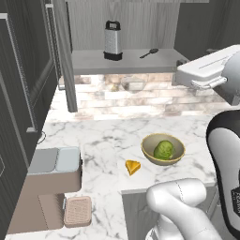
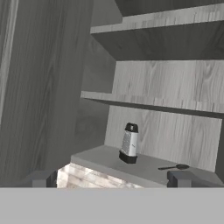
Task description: Pick the cheese from the fridge and the cheese grater from the cabinet and place them next to the salad bowl.
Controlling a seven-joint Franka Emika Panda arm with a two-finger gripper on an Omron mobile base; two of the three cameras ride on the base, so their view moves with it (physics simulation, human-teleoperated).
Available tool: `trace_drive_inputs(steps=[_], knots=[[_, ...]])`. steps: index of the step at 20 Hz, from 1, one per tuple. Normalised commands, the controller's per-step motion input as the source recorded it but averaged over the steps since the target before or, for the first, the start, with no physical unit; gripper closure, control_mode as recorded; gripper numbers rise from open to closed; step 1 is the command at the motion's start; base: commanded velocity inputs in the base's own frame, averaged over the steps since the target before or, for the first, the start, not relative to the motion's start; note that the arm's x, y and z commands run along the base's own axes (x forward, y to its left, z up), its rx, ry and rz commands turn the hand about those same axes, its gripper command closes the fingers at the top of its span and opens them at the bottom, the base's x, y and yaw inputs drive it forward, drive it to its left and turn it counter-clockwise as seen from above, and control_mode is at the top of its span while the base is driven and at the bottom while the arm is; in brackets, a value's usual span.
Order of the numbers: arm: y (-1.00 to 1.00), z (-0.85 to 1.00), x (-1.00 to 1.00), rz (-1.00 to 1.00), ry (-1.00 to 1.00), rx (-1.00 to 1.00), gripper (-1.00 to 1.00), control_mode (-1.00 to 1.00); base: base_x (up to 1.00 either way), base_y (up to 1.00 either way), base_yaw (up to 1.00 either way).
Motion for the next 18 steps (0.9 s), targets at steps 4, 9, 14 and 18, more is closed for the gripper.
trace_drive_inputs(steps=[4, 9, 14, 18], knots=[[0.00, 0.06, 0.14, 0.01, 0.00, 0.00, -1.00, -1.00, 0.00, 0.00, 0.00], [0.00, 0.00, 0.20, 0.01, 0.00, 0.00, -1.00, -1.00, 0.00, 0.00, 0.00], [0.00, -0.04, 0.23, 0.02, 0.00, 0.00, -1.00, -1.00, 0.00, 0.00, 0.00], [0.00, -0.17, 0.13, 0.00, 0.00, 0.00, -1.00, -1.00, 0.00, 0.00, 0.00]])
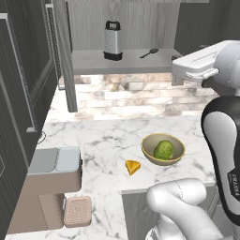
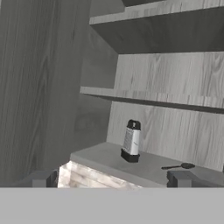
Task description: Pick the cheese from the fridge and the cheese grater from the cabinet and place them next to the salad bowl.
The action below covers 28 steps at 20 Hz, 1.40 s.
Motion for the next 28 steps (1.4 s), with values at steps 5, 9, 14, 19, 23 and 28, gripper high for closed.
trace_drive_inputs(steps=[5, 9, 14, 19, 23, 28], knots=[[0.11, -0.28, 0.19, 0.00, 0.00, 0.00, -1.00, -1.00, 0.00, 0.00, 0.00], [0.06, -0.06, 0.21, 0.00, 0.00, 0.00, -1.00, -1.00, 0.00, 0.00, 0.00], [0.00, -0.05, 0.30, 0.00, 0.00, 0.00, -1.00, -1.00, 0.00, 0.00, 0.00], [0.00, 0.00, 0.31, 0.00, 0.01, 0.00, -1.00, -1.00, 0.00, 0.00, 0.00], [0.00, -0.03, 0.32, 0.00, 0.00, 0.00, -1.00, -1.00, 0.00, 0.00, 0.00], [0.00, -0.06, 0.29, 0.00, 0.00, 0.00, -1.00, -1.00, 0.00, 0.00, 0.00]])
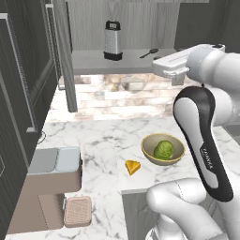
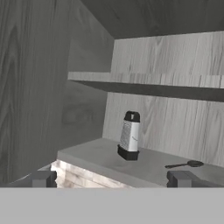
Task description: Pick the cheese from the fridge and the cheese grater from the cabinet and place them next to the salad bowl.
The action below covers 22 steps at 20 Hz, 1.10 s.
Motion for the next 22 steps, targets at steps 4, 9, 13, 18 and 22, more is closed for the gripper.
trace_drive_inputs(steps=[4, 9, 13, 18, 22], knots=[[0.00, -0.15, 0.21, 0.00, 0.00, 0.00, -1.00, -1.00, 0.00, 0.00, 0.00], [0.08, -0.12, 0.20, 0.00, 0.00, 0.00, -1.00, -1.00, 0.00, 0.00, 0.00], [0.05, -0.10, 0.21, 0.00, 0.00, 0.00, -1.00, -1.00, 0.00, 0.00, 0.00], [0.01, -0.03, 0.24, 0.00, 0.00, 0.00, -1.00, -1.00, 0.00, 0.00, 0.00], [0.00, 0.00, 0.26, 0.00, 0.00, 0.00, -1.00, -1.00, 0.00, 0.00, 0.00]])
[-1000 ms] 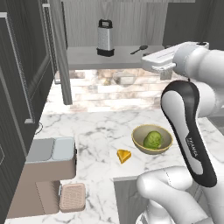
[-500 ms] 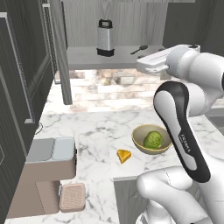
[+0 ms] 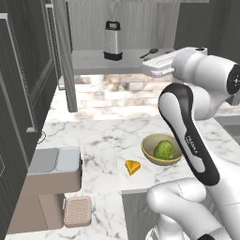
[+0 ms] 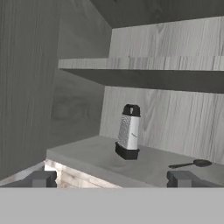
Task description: Pick the cheese from the fridge and the cheese grater from the cabinet and place them next to the salad bowl.
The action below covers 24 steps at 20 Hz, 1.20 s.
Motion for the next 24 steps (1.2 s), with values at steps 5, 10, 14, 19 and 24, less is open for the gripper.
trace_drive_inputs(steps=[5, 10, 14, 19, 24], knots=[[0.00, 0.00, 0.32, 0.00, 0.00, 0.00, -1.00, -1.00, 0.00, 0.00, 0.00], [0.00, 0.00, 0.38, 0.00, 0.00, 0.00, -1.00, -1.00, 0.00, 0.00, 0.00], [0.00, 0.00, 0.32, 0.00, 0.01, 0.00, -1.00, -1.00, 0.00, 0.00, 0.00], [0.00, 0.00, 0.29, 0.00, 0.00, 0.00, -1.00, -1.00, 0.00, 0.00, 0.00], [0.00, 0.00, 0.13, 0.00, 0.00, 0.00, -1.00, -1.00, 0.00, 0.00, 0.00]])
